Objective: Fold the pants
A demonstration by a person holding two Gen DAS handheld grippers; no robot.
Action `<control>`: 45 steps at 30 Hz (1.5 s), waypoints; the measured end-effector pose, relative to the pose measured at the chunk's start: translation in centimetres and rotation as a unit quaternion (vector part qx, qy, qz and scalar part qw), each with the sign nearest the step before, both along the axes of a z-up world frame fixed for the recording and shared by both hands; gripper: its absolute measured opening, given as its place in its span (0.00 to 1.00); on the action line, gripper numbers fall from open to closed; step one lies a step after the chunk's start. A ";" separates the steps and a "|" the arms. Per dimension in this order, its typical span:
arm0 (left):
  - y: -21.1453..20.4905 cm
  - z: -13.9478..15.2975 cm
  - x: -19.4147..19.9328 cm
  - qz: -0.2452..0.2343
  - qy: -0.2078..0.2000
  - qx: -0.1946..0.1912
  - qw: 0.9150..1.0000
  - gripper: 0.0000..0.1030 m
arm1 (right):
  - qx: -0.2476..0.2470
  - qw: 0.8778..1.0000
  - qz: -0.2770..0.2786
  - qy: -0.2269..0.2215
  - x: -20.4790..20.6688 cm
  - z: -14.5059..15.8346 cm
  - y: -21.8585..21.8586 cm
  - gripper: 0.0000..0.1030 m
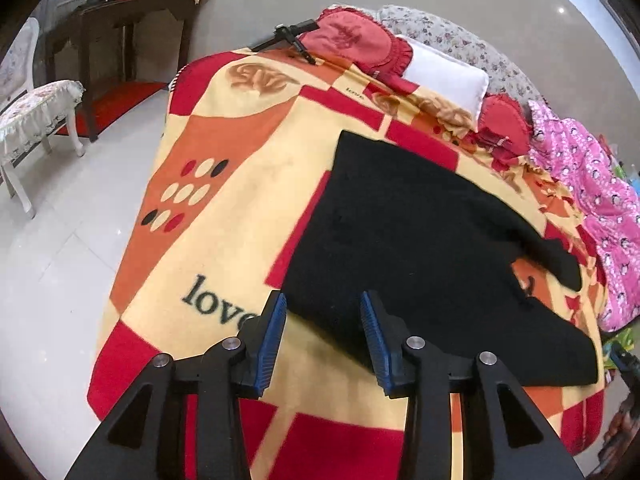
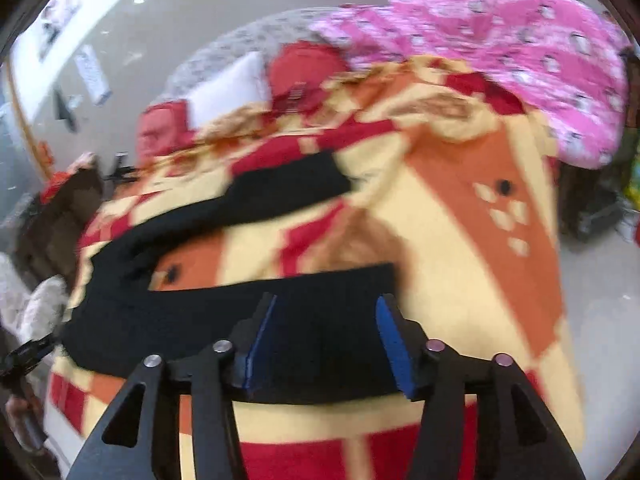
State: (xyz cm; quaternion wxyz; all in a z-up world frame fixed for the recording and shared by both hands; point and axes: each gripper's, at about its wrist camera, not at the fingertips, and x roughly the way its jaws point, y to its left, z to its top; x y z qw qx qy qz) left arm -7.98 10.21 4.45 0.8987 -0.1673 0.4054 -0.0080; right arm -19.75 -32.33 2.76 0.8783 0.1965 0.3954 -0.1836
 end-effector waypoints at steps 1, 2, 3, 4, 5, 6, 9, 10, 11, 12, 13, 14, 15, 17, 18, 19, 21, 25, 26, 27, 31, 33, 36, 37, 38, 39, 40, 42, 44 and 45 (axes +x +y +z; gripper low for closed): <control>-0.4 0.3 -0.2 -0.004 -0.004 -0.004 1.000 0.37 | 0.004 1.000 0.019 -0.001 0.8 -0.3 0.8 0.53; -0.8 0.5 -0.2 -0.007 -0.006 -0.004 1.000 0.37 | 0.009 0.999 0.035 0.000 1.7 -0.6 1.6 0.54; -1.4 0.8 -0.2 -0.012 -0.010 -0.004 1.000 0.39 | 0.018 0.998 0.055 0.001 2.9 -1.1 2.5 0.54; -2.1 0.6 -0.6 -0.018 -0.013 -0.005 1.000 0.42 | 0.024 0.997 0.067 0.002 3.7 -1.4 3.3 0.54; -1.7 0.2 -0.5 -0.022 -0.013 -0.006 1.000 0.44 | 0.030 0.996 0.086 0.006 4.9 -2.0 4.4 0.54; -1.9 0.0 0.2 -0.025 -0.014 -0.005 1.000 0.48 | 0.034 0.994 0.101 0.011 5.9 -2.6 5.4 0.54; -2.8 -1.3 1.1 -0.029 -0.007 0.008 1.000 0.52 | 0.046 0.989 0.135 0.024 8.4 -4.5 7.7 0.54; -2.8 -1.9 1.4 -0.033 -0.002 0.010 0.999 0.52 | 0.048 0.987 0.149 0.030 9.1 -5.2 8.7 0.54; -2.9 -2.4 2.0 -0.033 0.001 0.014 0.999 0.52 | 0.049 0.986 0.157 0.035 9.6 -5.7 9.2 0.54; -3.1 -3.1 2.8 -0.030 0.008 0.019 0.999 0.52 | 0.048 0.984 0.165 0.042 10.3 -6.3 9.8 0.54; -3.3 -3.8 3.4 -0.028 0.015 0.024 0.999 0.53 | 0.047 0.983 0.170 0.047 10.4 -6.7 10.2 0.54; -3.3 -4.3 3.8 -0.028 0.019 0.027 0.999 0.54 | 0.043 0.982 0.173 0.056 10.9 -7.3 10.6 0.54; -3.4 -4.8 4.3 -0.027 0.024 0.033 0.999 0.54 | 0.037 0.982 0.175 0.060 11.0 -7.6 11.2 0.57; -3.9 -4.7 4.8 -0.026 0.018 0.045 0.998 0.55 | 0.033 0.980 0.186 0.059 11.2 -7.7 11.8 0.67; -4.0 -4.5 5.1 -0.030 0.023 0.046 0.998 0.57 | 0.042 0.978 0.194 0.062 11.4 -7.6 11.8 0.71; -4.2 -4.4 5.3 -0.033 0.025 0.044 0.998 0.58 | 0.046 0.977 0.199 0.063 11.6 -7.3 11.8 0.71; -4.2 -3.7 6.0 -0.034 0.019 0.035 0.999 0.58 | 0.040 0.974 0.214 0.060 12.7 -6.3 12.0 0.70; -4.1 -2.5 7.3 -0.032 -0.003 0.011 0.999 0.64 | -0.003 0.970 0.241 0.026 16.6 -3.6 13.0 0.73; -4.2 -2.5 7.8 -0.031 -0.005 0.009 0.999 0.65 | -0.007 0.969 0.246 0.014 17.7 -3.2 13.3 0.76; -4.4 -2.6 8.4 -0.031 -0.006 0.009 0.999 0.66 | -0.012 0.968 0.252 0.002 19.4 -2.9 13.6 0.79; -4.8 -4.2 10.5 -0.038 0.019 0.016 0.999 0.66 | -0.042 0.955 0.292 0.002 25.4 -2.8 15.3 0.79; -4.9 -4.7 11.3 -0.037 0.024 0.023 0.999 0.66 | -0.062 0.947 0.316 0.013 28.3 -3.6 16.5 0.79; -4.9 -4.9 12.0 -0.033 0.025 0.025 0.999 0.66 | -0.086 0.932 0.350 0.038 32.0 -5.4 17.9 0.79; -4.7 -5.1 12.2 -0.030 0.025 0.021 0.999 0.66 | -0.095 0.927 0.359 0.046 32.9 -6.1 18.2 0.79; -4.5 -5.3 12.4 -0.027 0.027 0.016 0.999 0.66 | -0.102 0.923 0.366 0.053 33.6 -6.6 18.4 0.79; -4.2 -5.4 12.5 -0.024 0.029 0.010 0.999 0.66 | -0.110 0.920 0.371 0.060 34.3 -7.2 18.5 0.79; -4.2 -5.6 12.5 -0.023 0.029 0.007 0.999 0.66 | -0.115 0.918 0.373 0.069 34.9 -8.0 18.5 0.79; -4.2 -5.8 12.4 -0.022 0.025 0.008 0.999 0.67 | -0.097 0.918 0.377 0.079 35.6 -9.1 18.1 0.64; -4.3 -5.9 12.5 -0.023 0.023 0.011 0.999 0.67 | -0.058 0.920 0.378 0.087 35.8 -10.1 17.6 0.33; -4.4 -5.9 12.5 -0.022 0.022 0.012 0.999 0.67 | -0.056 0.922 0.375 0.082 35.5 -10.1 17.6 0.19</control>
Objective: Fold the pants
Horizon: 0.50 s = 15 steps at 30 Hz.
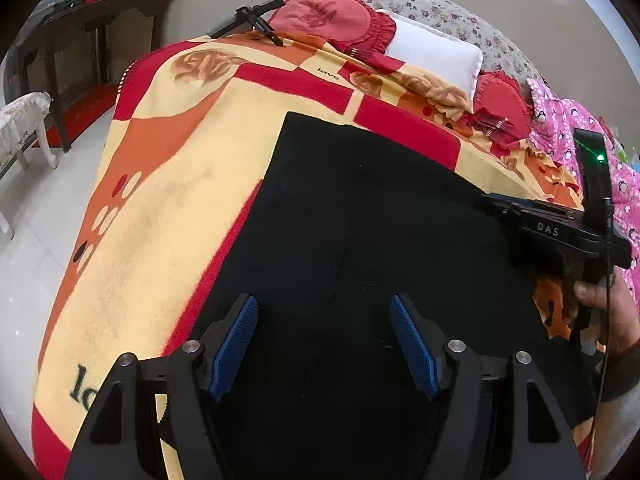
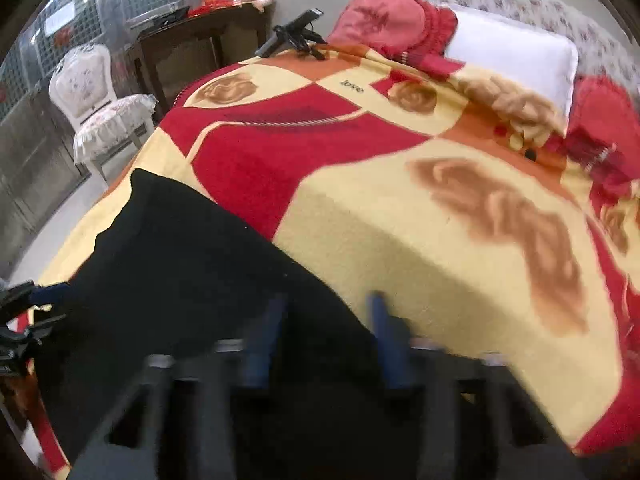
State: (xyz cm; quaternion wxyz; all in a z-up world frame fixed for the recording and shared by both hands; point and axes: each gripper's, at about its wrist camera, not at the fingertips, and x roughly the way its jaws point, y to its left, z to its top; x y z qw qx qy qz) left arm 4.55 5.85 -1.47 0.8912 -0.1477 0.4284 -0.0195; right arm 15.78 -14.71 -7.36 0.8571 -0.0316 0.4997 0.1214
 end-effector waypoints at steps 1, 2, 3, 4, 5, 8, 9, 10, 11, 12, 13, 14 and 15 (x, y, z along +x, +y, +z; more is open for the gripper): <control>0.0 0.0 -0.1 0.000 0.000 0.000 1.000 0.67 | 0.003 1.000 0.002 0.001 -0.1 0.1 0.1 0.12; 0.1 0.0 -0.1 0.001 0.001 -0.002 1.000 0.67 | 0.006 1.000 0.003 0.001 -0.5 0.4 0.3 0.10; 0.3 0.2 -0.4 0.003 0.001 -0.006 1.000 0.67 | 0.006 1.000 0.004 -0.007 -1.1 1.0 0.6 0.08; 0.7 0.4 -0.8 0.008 -0.001 -0.015 1.000 0.67 | 0.008 1.000 0.005 -0.013 -1.6 1.6 0.8 0.07; 1.1 0.6 -1.2 0.014 -0.005 -0.024 1.000 0.67 | 0.016 1.000 0.009 -0.018 -2.6 2.6 1.0 0.06; 2.6 1.2 -2.8 0.033 -0.017 -0.045 0.998 0.67 | 0.022 0.999 0.024 -0.041 -5.3 5.3 2.0 0.06; 3.3 1.5 -3.7 0.041 -0.025 -0.053 0.997 0.67 | 0.026 0.998 0.028 -0.048 -6.1 6.0 2.3 0.06; 3.8 1.7 -4.5 0.047 -0.032 -0.058 0.997 0.67 | 0.031 0.997 0.034 -0.056 -7.5 6.9 2.7 0.06; 4.5 2.0 -5.5 0.056 -0.041 -0.064 0.996 0.67 | 0.036 0.997 0.040 -0.061 -9.4 7.7 3.3 0.06; 5.1 2.1 -6.4 0.064 -0.048 -0.067 0.995 0.67 | 0.038 0.996 0.049 -0.063 -10.8 8.1 4.0 0.06; 5.7 2.3 -7.3 0.073 -0.054 -0.069 0.993 0.67 | 0.039 0.996 0.056 -0.065 -11.9 8.3 4.4 0.00; 6.1 2.4 -8.1 0.081 -0.056 -0.069 0.993 0.67 | 0.042 0.995 0.067 -0.066 -13.6 8.5 5.3 0.00; 6.6 2.4 -9.1 0.090 -0.060 -0.069 0.992 0.67 | 0.048 0.994 0.076 -0.067 -15.3 8.6 6.1 0.00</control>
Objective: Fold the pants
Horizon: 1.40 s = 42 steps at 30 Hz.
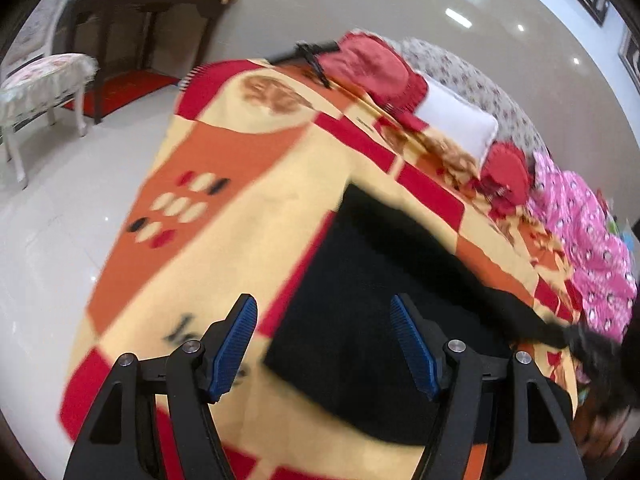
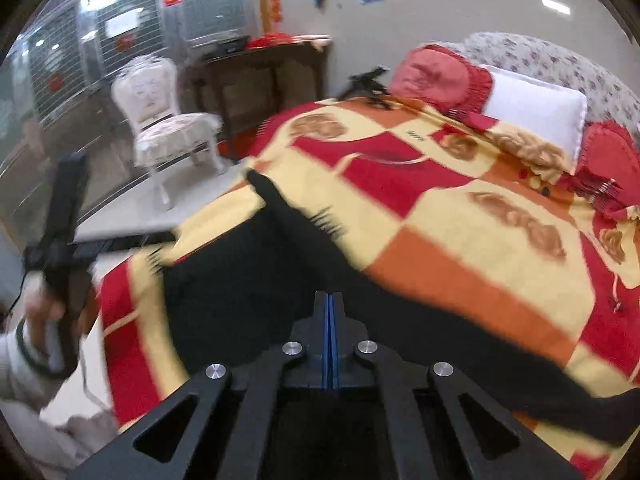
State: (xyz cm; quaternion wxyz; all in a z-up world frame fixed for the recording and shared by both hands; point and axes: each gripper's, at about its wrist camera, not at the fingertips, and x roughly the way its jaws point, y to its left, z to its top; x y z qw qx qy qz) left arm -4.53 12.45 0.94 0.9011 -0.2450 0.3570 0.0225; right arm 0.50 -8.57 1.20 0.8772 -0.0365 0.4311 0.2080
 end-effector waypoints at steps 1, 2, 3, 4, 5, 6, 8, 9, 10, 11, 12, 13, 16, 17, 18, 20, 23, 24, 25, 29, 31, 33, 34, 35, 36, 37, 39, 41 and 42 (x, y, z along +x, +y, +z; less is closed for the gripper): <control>0.2 0.0 -0.5 0.006 -0.002 0.001 1.000 0.70 | 0.012 1.000 0.008 0.004 -1.2 -0.1 0.5 0.00; 0.4 -0.1 -1.1 0.014 -0.003 0.002 1.000 0.72 | 0.026 0.999 0.015 0.012 -2.3 -0.4 1.1 0.00; 0.5 -0.2 -1.5 0.018 -0.003 0.003 1.000 0.73 | 0.038 0.999 0.022 0.022 -3.1 -0.8 1.5 0.00; 0.4 -0.4 -1.8 0.019 0.001 -0.001 1.000 0.73 | 0.046 0.998 0.026 0.032 -4.0 -1.5 2.0 0.00; 0.3 -0.5 -1.8 0.016 0.006 -0.005 1.000 0.73 | 0.040 0.998 0.023 0.038 -4.6 -2.3 2.6 0.00; 0.1 -0.6 -1.7 0.012 0.010 -0.009 1.000 0.73 | 0.030 0.999 0.015 0.039 -4.8 -2.8 2.8 0.00; 0.0 -0.2 -1.4 0.005 0.007 -0.013 1.000 0.73 | 0.034 0.999 -0.017 0.034 -4.5 -3.2 2.2 0.05; -0.1 0.1 -1.1 0.002 0.004 -0.012 1.000 0.73 | 0.038 0.998 -0.036 0.028 -4.0 -3.1 1.7 0.16; -0.2 0.4 -0.6 -0.003 0.002 -0.013 1.000 0.73 | 0.034 0.998 -0.045 0.025 -3.8 -3.1 1.5 0.27; -0.3 0.6 0.0 -0.008 -0.001 -0.016 1.000 0.73 | 0.016 0.998 -0.055 0.020 -3.3 -3.1 1.3 0.49; -0.6 0.8 0.4 -0.014 -0.003 -0.020 1.000 0.74 | 0.002 0.998 -0.060 0.014 -2.9 -3.0 1.4 0.62; -0.9 0.7 0.9 -0.018 -0.002 -0.022 1.000 0.76 | -0.009 0.998 -0.060 0.006 -2.7 -3.0 1.4 0.63; -1.7 0.2 3.0 -0.033 0.011 -0.044 0.998 0.76 | -0.057 0.997 -0.054 -0.014 -2.2 -3.0 2.3 0.62; -1.9 0.0 3.8 -0.038 0.017 -0.051 0.998 0.76 | -0.080 0.995 -0.055 -0.024 -1.9 -3.2 2.7 0.62; -2.1 -0.3 4.6 -0.040 0.021 -0.056 0.997 0.76 | -0.098 0.993 -0.055 -0.032 -1.5 -3.4 2.9 0.62; -2.4 -1.0 6.7 -0.040 0.035 -0.065 0.996 0.76 | -0.125 0.990 -0.057 -0.033 -0.7 -4.1 3.0 0.62; -2.0 -2.1 9.4 -0.030 0.055 -0.097 0.993 0.76 | -0.143 0.988 -0.055 -0.024 0.5 -5.4 2.6 0.62; -1.9 -2.3 10.1 -0.024 0.060 -0.105 0.992 0.76 | -0.143 0.988 -0.054 -0.020 0.7 -5.7 2.3 0.61; -1.7 -2.5 11.0 -0.012 0.064 -0.111 0.992 0.76 | -0.143 0.988 -0.055 -0.018 0.8 -6.0 2.1 0.59; -1.5 -3.0 13.7 0.004 0.056 -0.117 0.992 0.73 | -0.106 0.991 -0.078 -0.003 1.9 -6.6 0.1 0.22; -1.8 -3.2 14.8 -0.014 0.055 -0.112 0.992 0.36 | -0.055 0.994 -0.097 0.007 2.1 -6.2 -1.3 0.14; -2.5 -3.3 15.3 -0.041 0.060 -0.103 0.992 0.19 | -0.032 0.994 -0.106 0.006 1.9 -5.6 -2.0 0.11; -2.7 -3.1 14.9 -0.049 0.054 -0.104 0.992 0.18 | -0.023 0.994 -0.108 0.005 1.7 -5.2 -2.2 0.10; -2.6 -2.7 14.5 -0.050 0.043 -0.101 0.993 0.18 | -0.014 0.994 -0.108 0.005 1.3 -4.7 -2.4 0.10; -2.5 -2.2 13.7 -0.055 0.031 -0.099 0.993 0.17 | -0.009 0.994 -0.107 0.004 0.9 -4.1 -2.4 0.05; -2.2 -1.5 12.6 -0.063 0.015 -0.101 0.993 0.17 | -0.002 0.995 -0.105 0.000 0.1 -3.2 -2.5 0.05; -1.6 -0.5 10.9 -0.076 -0.006 -0.100 0.992 0.17 | 0.000 0.995 -0.099 -0.010 -1.2 -1.9 -2.3 0.05; -1.2 0.3 8.8 -0.090 -0.023 -0.087 0.992 0.17 | 0.005 0.996 -0.089 -0.015 -3.0 -0.6 -1.8 0.05; -0.7 0.4 7.6 -0.095 -0.027 -0.083 0.992 0.16 | 0.005 0.997 -0.079 -0.016 -4.0 -0.1 -1.3 0.05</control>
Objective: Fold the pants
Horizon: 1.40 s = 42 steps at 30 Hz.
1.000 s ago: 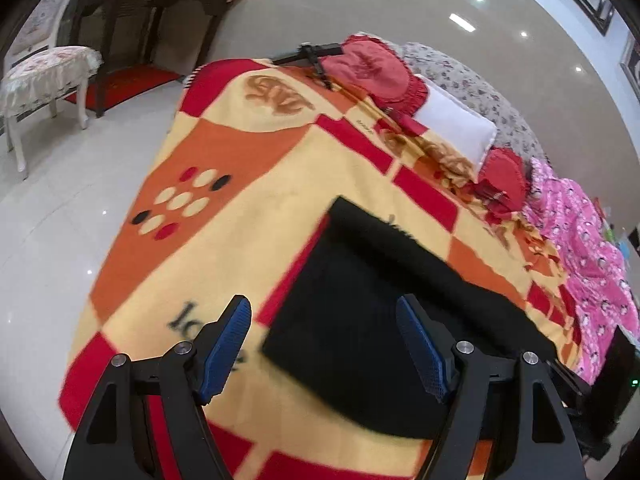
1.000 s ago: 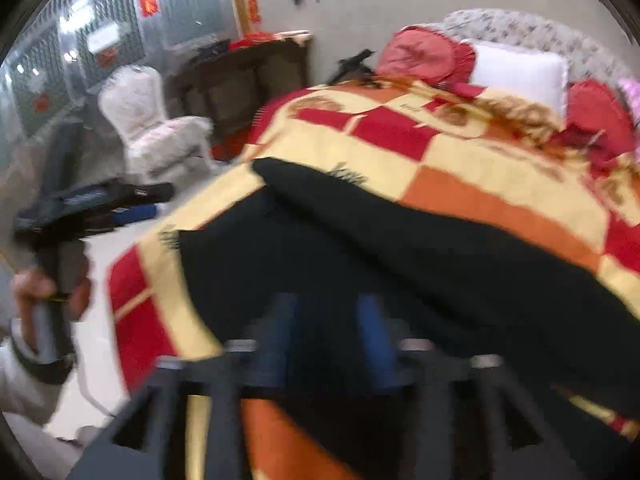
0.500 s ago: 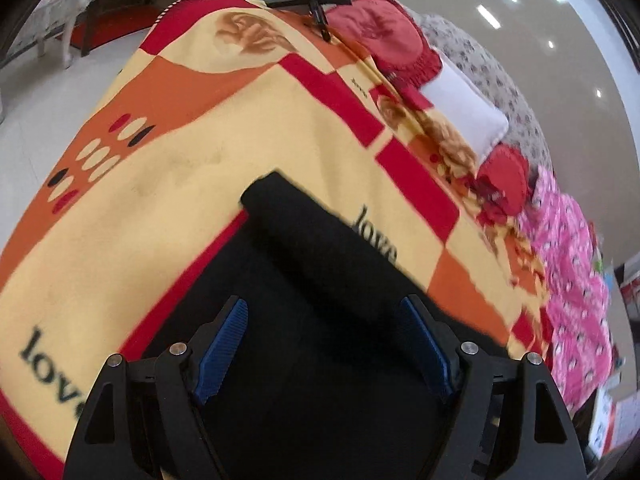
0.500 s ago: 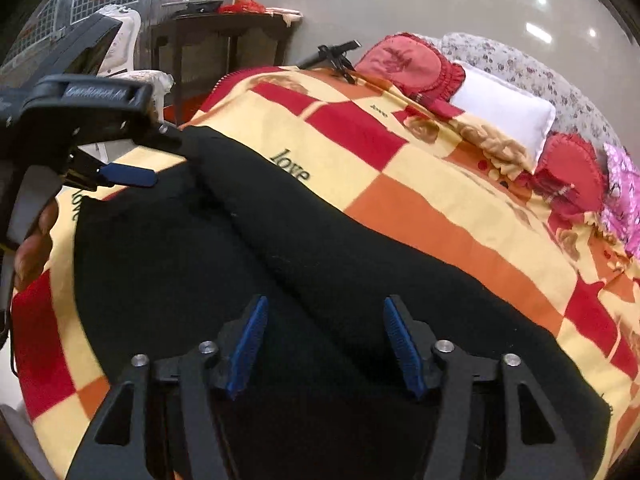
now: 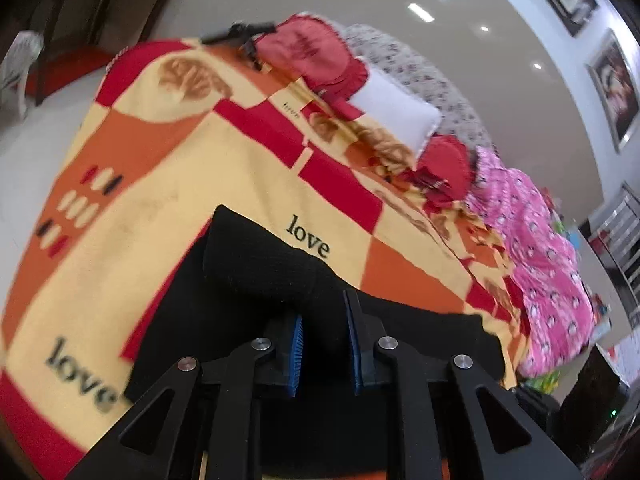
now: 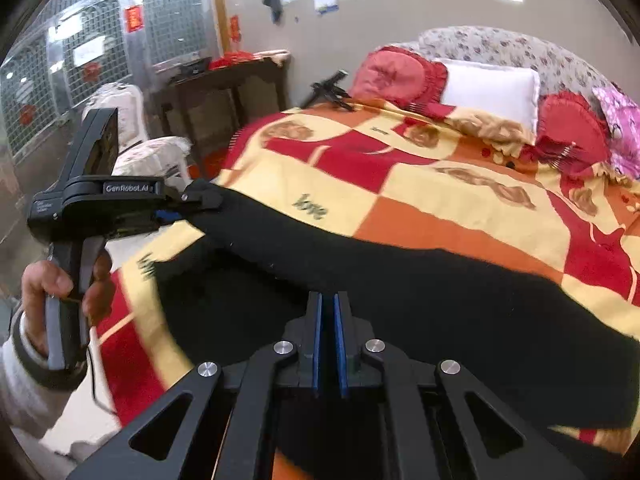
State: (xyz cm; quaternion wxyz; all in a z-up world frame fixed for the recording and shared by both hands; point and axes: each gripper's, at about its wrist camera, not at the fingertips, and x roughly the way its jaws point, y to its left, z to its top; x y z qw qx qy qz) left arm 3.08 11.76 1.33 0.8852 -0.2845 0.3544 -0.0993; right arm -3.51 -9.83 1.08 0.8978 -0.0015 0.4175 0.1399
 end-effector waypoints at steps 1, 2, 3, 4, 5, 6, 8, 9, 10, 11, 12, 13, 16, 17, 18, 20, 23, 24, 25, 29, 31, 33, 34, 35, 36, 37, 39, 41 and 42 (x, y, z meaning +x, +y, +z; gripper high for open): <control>0.4 0.1 -1.3 -0.005 -0.005 0.007 1.000 0.17 | -0.001 1.000 0.006 0.000 -0.6 0.3 0.4 0.05; 0.6 -0.1 -2.2 -0.006 -0.005 0.015 1.000 0.17 | -0.004 1.000 0.015 0.002 -1.6 0.4 1.0 0.05; 0.7 -0.4 -3.3 -0.006 -0.003 0.023 1.000 0.17 | -0.001 1.000 0.023 0.007 -2.7 0.3 1.7 0.05; 0.9 -0.8 -4.1 -0.005 0.001 0.034 0.999 0.17 | 0.003 0.999 0.029 0.013 -3.5 0.0 2.4 0.05; 1.0 -1.2 -4.9 0.000 0.005 0.046 0.999 0.17 | 0.006 0.999 0.035 0.020 -4.1 -0.4 2.9 0.05; 1.1 -1.8 -5.3 0.007 0.012 0.058 0.998 0.17 | 0.012 0.999 0.039 0.029 -4.6 -1.1 3.4 0.06; 1.5 -3.9 -5.2 0.020 0.041 0.071 0.996 0.17 | 0.031 0.998 0.036 0.048 -5.0 -2.8 4.0 0.06; 1.6 -4.8 -5.1 0.022 0.056 0.069 0.996 0.18 | 0.034 0.997 0.030 0.058 -4.9 -3.9 4.1 0.08; 1.7 -5.6 -5.2 0.022 0.064 0.062 0.996 0.18 | 0.035 0.997 0.020 0.069 -4.5 -5.0 4.2 0.10; 1.8 -5.6 -5.5 0.024 0.058 0.061 0.996 0.19 | 0.042 0.996 0.010 0.077 -4.3 -5.7 3.9 0.11; 1.7 -5.4 -5.7 0.026 0.053 0.067 0.996 0.20 | 0.052 0.995 0.003 0.082 -4.3 -6.0 3.6 0.13; 1.6 -5.0 -5.9 0.025 0.051 0.075 0.996 0.21 | 0.082 0.993 -0.005 0.088 -4.5 -5.9 2.8 0.15; 1.1 -4.9 -5.9 0.025 0.048 0.090 0.994 0.22 | 0.107 0.991 -0.035 0.071 -5.7 -4.4 -0.1 0.45; 1.0 -5.0 -5.9 0.025 0.049 0.090 0.994 0.22 | 0.107 0.991 -0.056 0.057 -6.6 -3.5 -1.7 0.53; 0.9 -5.2 -6.0 0.026 0.049 0.086 0.995 0.22 | 0.103 0.990 -0.086 0.043 -7.6 -2.7 -3.7 0.57; 0.7 -5.6 -5.7 0.029 0.049 0.083 0.995 0.22 | 0.099 0.984 -0.144 0.031 -8.7 -1.8 -7.7 0.58; 0.6 -5.7 -5.2 0.032 0.051 0.083 0.995 0.23 | 0.099 0.965 -0.241 0.031 -10.2 -1.9 -14.0 0.58; 0.6 -5.6 -5.2 0.033 0.052 0.085 0.994 0.23 | 0.091 0.957 -0.274 0.030 -10.5 -2.2 -16.2 0.58; 0.5 -5.6 -5.0 0.033 0.053 0.089 0.994 0.23 | 0.084 0.948 -0.306 0.031 -10.7 -2.5 -18.0 0.58; 0.2 -5.4 -4.8 0.032 0.056 0.099 0.993 0.24 | 0.112 0.923 -0.366 0.036 -10.4 -4.1 -23.1 0.62; 0.1 -5.3 -4.6 0.032 0.057 0.103 0.993 0.24 | 0.110 0.919 -0.377 0.040 -9.3 -4.7 -24.6 0.62; -0.1 -5.2 -4.5 0.032 0.058 0.107 0.992 0.25 | 0.105 0.914 -0.388 0.044 -8.6 -4.9 -25.7 0.62; 0.0 -5.2 -4.4 0.031 0.058 0.108 0.992 0.26 | 0.106 0.914 -0.390 0.043 -8.3 -4.9 -25.9 0.63; 0.0 -5.2 -4.4 0.032 0.058 0.109 0.992 0.26 | 0.109 0.913 -0.390 0.047 -7.8 -5.2 -26.3 0.64; 0.0 -5.3 -4.3 0.034 0.058 0.109 0.992 0.26 | 0.107 0.913 -0.390 0.047 -7.4 -5.4 -26.5 0.64; 0.0 -5.3 -4.3 0.036 0.057 0.109 0.992 0.27 | 0.100 0.915 -0.389 0.046 -7.0 -5.6 -26.5 0.64; -0.1 -5.3 -4.1 0.037 0.056 0.111 0.992 0.27 | 0.086 0.919 -0.381 0.050 -6.4 -5.6 -26.4 0.28; -0.3 -5.3 -3.9 0.036 0.058 0.116 0.991 0.27 | 0.104 0.923 -0.366 0.053 -5.9 -5.8 -26.3 0.09; -0.2 -5.2 -3.8 0.035 0.060 0.116 0.991 0.27 | 0.108 0.923 -0.367 0.050 -5.9 -5.6 -26.4 0.09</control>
